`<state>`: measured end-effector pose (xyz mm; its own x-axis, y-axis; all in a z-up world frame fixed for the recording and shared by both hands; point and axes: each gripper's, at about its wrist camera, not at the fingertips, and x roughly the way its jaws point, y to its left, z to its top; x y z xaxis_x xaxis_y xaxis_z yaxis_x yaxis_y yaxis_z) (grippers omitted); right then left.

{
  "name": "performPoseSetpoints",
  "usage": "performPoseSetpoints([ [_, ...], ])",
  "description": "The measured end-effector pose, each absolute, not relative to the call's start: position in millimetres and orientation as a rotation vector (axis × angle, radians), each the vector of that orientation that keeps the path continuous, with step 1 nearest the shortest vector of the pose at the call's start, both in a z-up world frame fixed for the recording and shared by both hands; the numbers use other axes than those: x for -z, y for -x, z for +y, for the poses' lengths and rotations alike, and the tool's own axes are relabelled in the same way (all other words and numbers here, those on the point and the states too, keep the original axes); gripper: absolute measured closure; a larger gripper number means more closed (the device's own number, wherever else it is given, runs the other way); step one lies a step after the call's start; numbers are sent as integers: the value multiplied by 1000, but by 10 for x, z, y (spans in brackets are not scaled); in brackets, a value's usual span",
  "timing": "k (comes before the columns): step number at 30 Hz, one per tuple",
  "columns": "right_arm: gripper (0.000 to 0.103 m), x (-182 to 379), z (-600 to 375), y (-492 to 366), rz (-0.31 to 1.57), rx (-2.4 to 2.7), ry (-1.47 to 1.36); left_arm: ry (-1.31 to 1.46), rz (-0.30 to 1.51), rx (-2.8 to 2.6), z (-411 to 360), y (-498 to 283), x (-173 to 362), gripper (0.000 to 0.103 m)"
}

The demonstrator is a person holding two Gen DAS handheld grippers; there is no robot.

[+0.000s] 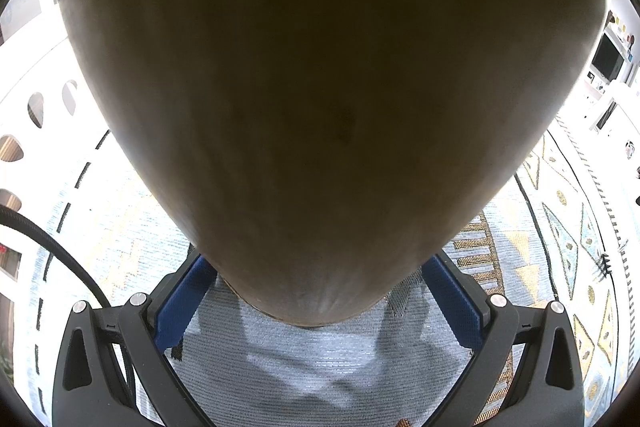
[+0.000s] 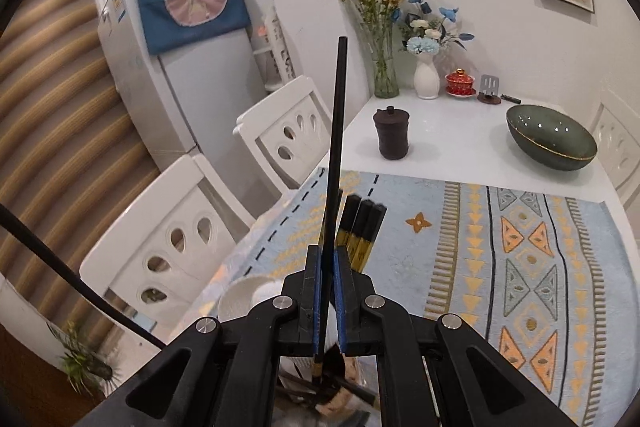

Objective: Organize utensils
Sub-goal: 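Lift the chopstick with the right gripper and lower it into the holder, then open the right gripper and release the chopstick into the holder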

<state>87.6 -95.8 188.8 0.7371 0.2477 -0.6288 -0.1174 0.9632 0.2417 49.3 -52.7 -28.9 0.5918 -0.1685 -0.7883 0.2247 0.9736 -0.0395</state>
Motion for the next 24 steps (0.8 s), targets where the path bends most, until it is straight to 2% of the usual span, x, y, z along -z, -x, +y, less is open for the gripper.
performPoseSetpoints([
  [6,95,-1982,-989,-737,806,-247,-196,-66,910,229,-521,-494,289,1],
  [9,72,-2096,-1111,-630,818,-265,-229,-67,910,229,-517,-494,289,1],
  [10,59,-2136,-1159,-588,811,-280,-247,-67,910,229,-499,-496,287,1],
  [11,55,-2196,-1235,-527,796,-298,-273,-67,910,228,-496,-496,286,1],
  [24,54,-2416,-1983,-133,740,-109,-409,-66,910,230,-488,-495,284,1],
])
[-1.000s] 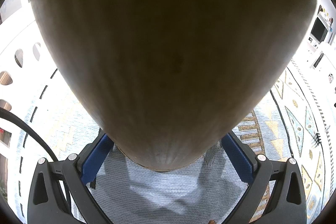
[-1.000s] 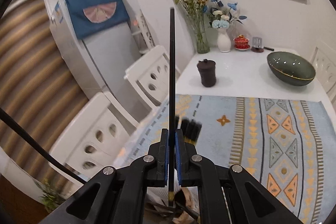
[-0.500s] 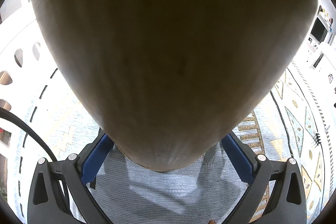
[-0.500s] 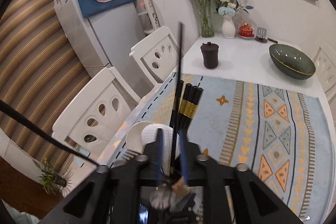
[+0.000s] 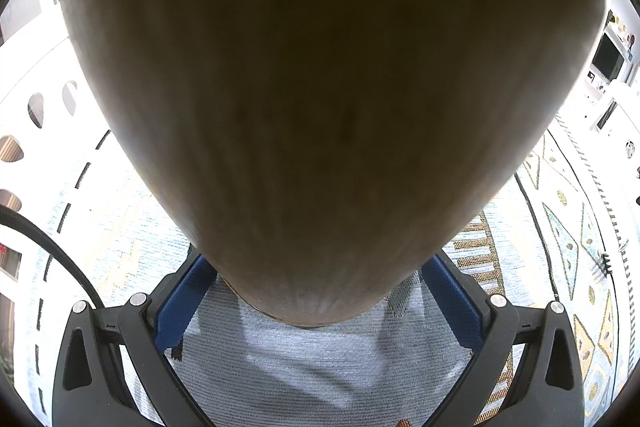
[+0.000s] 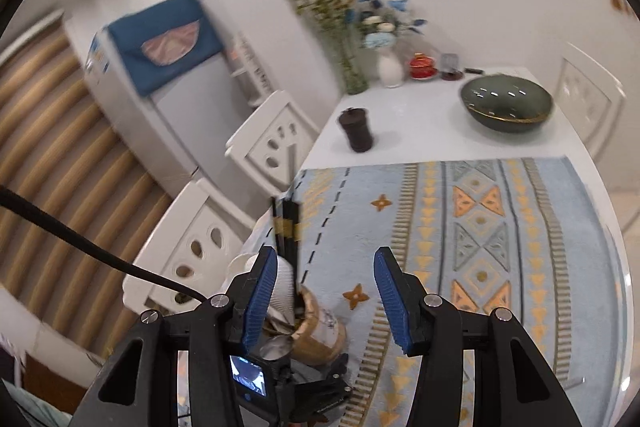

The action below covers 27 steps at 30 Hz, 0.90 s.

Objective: Organize utensils
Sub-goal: 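Open the right gripper and release the chopstick into the holder, then move the open right gripper to the last steel fork and close on it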

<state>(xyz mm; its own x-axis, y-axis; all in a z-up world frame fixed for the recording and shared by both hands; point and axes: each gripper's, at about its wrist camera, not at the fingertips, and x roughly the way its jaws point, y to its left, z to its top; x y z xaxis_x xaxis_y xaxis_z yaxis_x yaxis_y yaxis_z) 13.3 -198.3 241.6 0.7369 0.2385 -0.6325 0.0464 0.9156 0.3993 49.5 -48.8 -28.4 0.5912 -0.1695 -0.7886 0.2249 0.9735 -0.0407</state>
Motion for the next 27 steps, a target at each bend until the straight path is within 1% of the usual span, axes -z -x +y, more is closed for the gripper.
performPoseSetpoints([
  [1,49,-2402,-2077,-104,741,-67,-418,-66,910,229,-489,-495,284,1],
  [2,40,-2339,-2240,-38,748,12,-441,-66,910,229,-490,-495,284,1],
  [4,28,-2189,-2485,55,779,104,-499,-66,909,228,-489,-495,284,1],
  [7,28,-1814,-2876,212,888,200,-604,-66,909,228,-487,-496,284,1],
  [10,28,-1471,-3194,489,954,337,-699,-66,910,229,-487,-495,284,1],
  [13,28,-1169,-3463,729,978,367,-900,-66,909,228,-486,-496,284,1],
  [16,29,-941,-3648,909,988,449,-1044,-67,909,228,-482,-496,283,1],
  [17,33,-924,-3680,970,1002,551,-1026,-66,910,229,-485,-496,285,1],
  [19,36,-960,-3691,1010,1019,701,-923,-66,909,228,-482,-496,284,1],
  [21,36,-991,-3705,993,1027,726,-871,-66,909,228,-482,-496,284,1],
  [25,36,-1013,-3715,960,1018,682,-896,-66,910,229,-483,-496,285,1],
  [27,36,-1036,-3657,898,1017,669,-864,-66,910,229,-485,-496,285,1],
])
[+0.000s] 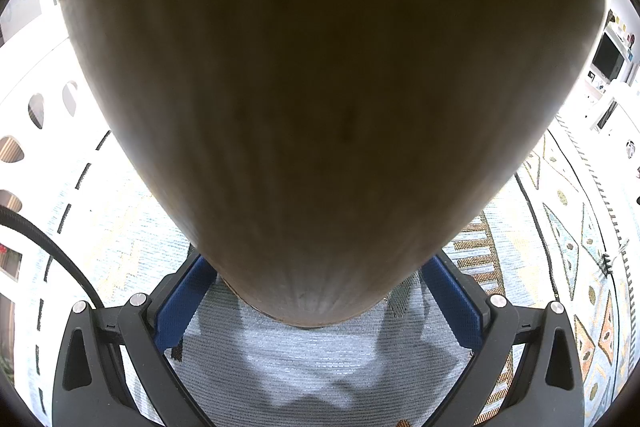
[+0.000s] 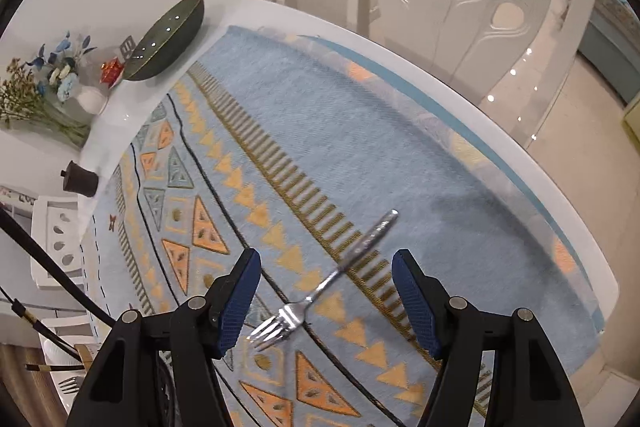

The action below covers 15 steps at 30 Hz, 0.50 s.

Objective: Organize utensils
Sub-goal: 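Move the open right gripper to the last steel fork and close on it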

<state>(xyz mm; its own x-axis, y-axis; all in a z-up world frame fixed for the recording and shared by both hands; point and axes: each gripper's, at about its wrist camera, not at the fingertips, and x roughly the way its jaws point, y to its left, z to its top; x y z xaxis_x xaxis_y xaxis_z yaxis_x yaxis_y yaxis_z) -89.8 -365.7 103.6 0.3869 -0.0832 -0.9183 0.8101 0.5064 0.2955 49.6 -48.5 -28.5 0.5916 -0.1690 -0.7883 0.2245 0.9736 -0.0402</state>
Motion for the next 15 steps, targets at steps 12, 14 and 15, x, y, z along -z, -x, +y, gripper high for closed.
performPoseSetpoints([
  [12,36,-1058,-3362,495,1057,558,-641,-66,909,229,-484,-495,285,1],
  [14,36,-1072,-3344,461,1056,540,-631,-66,909,229,-481,-495,285,1],
  [15,36,-1076,-3339,446,1055,533,-629,-66,910,229,-483,-495,285,1],
])
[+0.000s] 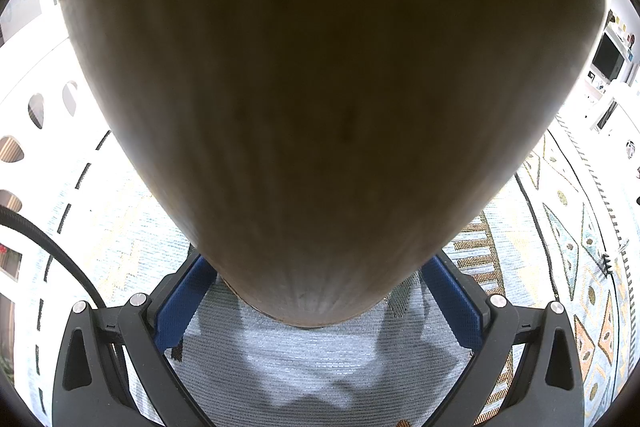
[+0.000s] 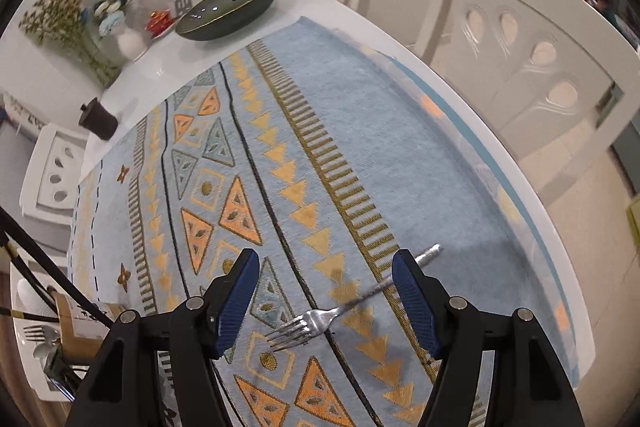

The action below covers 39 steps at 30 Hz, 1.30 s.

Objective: Organize utensils
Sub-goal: 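Move the open right gripper to the last steel fork and close on it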

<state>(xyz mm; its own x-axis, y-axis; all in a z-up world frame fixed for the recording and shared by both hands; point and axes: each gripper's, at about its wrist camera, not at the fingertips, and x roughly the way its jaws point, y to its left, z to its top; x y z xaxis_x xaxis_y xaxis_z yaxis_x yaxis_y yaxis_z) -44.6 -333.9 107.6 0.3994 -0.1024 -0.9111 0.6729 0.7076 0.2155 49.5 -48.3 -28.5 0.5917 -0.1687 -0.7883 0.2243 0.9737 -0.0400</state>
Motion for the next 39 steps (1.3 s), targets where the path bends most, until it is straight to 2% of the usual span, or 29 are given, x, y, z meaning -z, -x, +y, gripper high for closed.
performPoseSetpoints([
  [8,36,-1206,-3161,320,1059,413,-517,-66,909,229,-481,-495,285,1],
  [15,36,-1275,-2893,96,1210,187,-192,-66,909,229,-482,-495,286,1],
  [23,37,-622,-2798,167,1493,15,17,-66,909,228,-479,-495,285,1],
  [25,44,-469,-2826,216,1545,8,58,-66,909,228,-477,-495,285,1],
  [27,48,-392,-2858,248,1549,15,85,-66,909,229,-480,-495,286,1],
  [30,48,-343,-2862,240,1540,-1,78,-66,909,229,-476,-495,285,1],
  [36,49,-70,-2664,127,1564,-41,257,-66,909,229,-474,-495,285,1],
  [39,48,-48,-2743,92,1568,-50,190,-66,909,229,-476,-494,285,1],
])
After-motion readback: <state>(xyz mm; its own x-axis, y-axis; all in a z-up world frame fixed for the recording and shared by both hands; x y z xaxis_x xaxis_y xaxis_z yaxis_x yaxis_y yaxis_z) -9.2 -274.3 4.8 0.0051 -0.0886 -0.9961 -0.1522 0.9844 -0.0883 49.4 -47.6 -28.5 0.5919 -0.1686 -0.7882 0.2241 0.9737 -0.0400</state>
